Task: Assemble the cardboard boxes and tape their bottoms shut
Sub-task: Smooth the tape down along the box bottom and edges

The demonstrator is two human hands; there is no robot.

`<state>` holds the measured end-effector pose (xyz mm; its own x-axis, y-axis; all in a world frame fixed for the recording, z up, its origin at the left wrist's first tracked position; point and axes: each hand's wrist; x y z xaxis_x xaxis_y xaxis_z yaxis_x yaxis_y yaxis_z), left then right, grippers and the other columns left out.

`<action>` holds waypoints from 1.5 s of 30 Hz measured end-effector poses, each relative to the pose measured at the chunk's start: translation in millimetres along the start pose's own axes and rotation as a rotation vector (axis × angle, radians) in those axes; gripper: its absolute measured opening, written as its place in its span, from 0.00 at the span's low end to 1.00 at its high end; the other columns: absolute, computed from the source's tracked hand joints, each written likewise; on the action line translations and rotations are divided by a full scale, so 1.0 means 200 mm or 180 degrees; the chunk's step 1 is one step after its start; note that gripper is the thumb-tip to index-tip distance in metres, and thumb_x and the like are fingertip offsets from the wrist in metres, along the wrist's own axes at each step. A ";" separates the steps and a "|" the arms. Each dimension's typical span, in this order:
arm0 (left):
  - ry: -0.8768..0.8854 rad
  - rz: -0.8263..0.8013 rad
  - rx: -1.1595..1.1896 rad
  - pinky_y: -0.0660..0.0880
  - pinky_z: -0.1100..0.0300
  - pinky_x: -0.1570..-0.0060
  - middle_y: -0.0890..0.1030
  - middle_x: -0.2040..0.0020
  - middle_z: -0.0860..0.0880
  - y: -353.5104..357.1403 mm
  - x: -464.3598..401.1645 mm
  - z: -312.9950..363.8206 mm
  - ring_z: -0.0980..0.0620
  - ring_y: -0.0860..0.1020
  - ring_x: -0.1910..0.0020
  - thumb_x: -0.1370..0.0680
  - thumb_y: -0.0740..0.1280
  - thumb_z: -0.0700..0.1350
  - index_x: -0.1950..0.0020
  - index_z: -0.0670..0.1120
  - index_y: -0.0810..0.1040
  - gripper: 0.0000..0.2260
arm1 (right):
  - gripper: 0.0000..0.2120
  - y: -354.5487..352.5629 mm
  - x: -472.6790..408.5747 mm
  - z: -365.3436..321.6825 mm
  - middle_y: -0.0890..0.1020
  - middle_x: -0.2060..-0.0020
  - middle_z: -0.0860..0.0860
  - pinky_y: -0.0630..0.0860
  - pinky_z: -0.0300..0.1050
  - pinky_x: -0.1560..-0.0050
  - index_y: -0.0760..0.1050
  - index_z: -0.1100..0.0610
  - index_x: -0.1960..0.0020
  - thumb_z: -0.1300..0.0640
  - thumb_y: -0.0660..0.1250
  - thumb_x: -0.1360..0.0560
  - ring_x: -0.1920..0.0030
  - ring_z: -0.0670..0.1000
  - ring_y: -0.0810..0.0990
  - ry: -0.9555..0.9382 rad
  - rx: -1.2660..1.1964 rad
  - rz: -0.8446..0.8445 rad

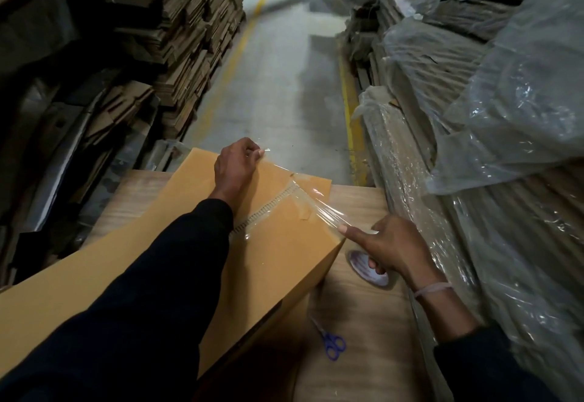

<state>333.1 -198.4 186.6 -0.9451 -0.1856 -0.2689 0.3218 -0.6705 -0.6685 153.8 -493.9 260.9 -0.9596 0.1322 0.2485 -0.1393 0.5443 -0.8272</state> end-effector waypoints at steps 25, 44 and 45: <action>0.1029 -0.0241 -0.0253 0.74 0.50 0.43 0.81 0.41 0.42 0.03 -0.06 -0.05 0.41 0.77 0.40 0.20 0.60 0.32 0.39 0.40 0.81 0.14 | 0.38 0.25 -0.03 0.07 0.81 0.78 0.55 0.81 0.46 0.65 0.76 0.65 0.69 0.28 0.72 0.28 0.75 0.53 0.83 0.0334 -0.0824 0.0104; 0.0742 -0.1603 -0.1192 0.72 0.49 0.51 0.83 0.52 0.37 0.03 -0.25 0.02 0.35 0.80 0.47 0.12 0.53 0.53 0.56 0.39 0.78 0.24 | 0.37 0.27 -0.04 0.06 0.80 0.78 0.56 0.77 0.42 0.69 0.75 0.63 0.71 0.28 0.73 0.29 0.77 0.52 0.81 0.0466 -0.1045 0.0097; 0.0706 -0.1690 -0.1351 0.72 0.45 0.43 0.83 0.44 0.37 0.01 -0.24 0.04 0.35 0.78 0.38 0.12 0.51 0.55 0.49 0.41 0.80 0.25 | 0.38 0.27 -0.04 0.07 0.80 0.78 0.56 0.79 0.44 0.67 0.75 0.64 0.71 0.28 0.72 0.29 0.76 0.52 0.81 0.0449 -0.1032 0.0096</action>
<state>379.5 -196.8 203.9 -0.9610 0.2691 0.0632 -0.1419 -0.2839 -0.9483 150.3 -477.1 207.8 -0.9157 0.2531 0.3122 -0.0048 0.7700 -0.6380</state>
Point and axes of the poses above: each hand's wrist, its own x-axis away from the middle knuckle, its own y-axis out of the palm, z = x × y
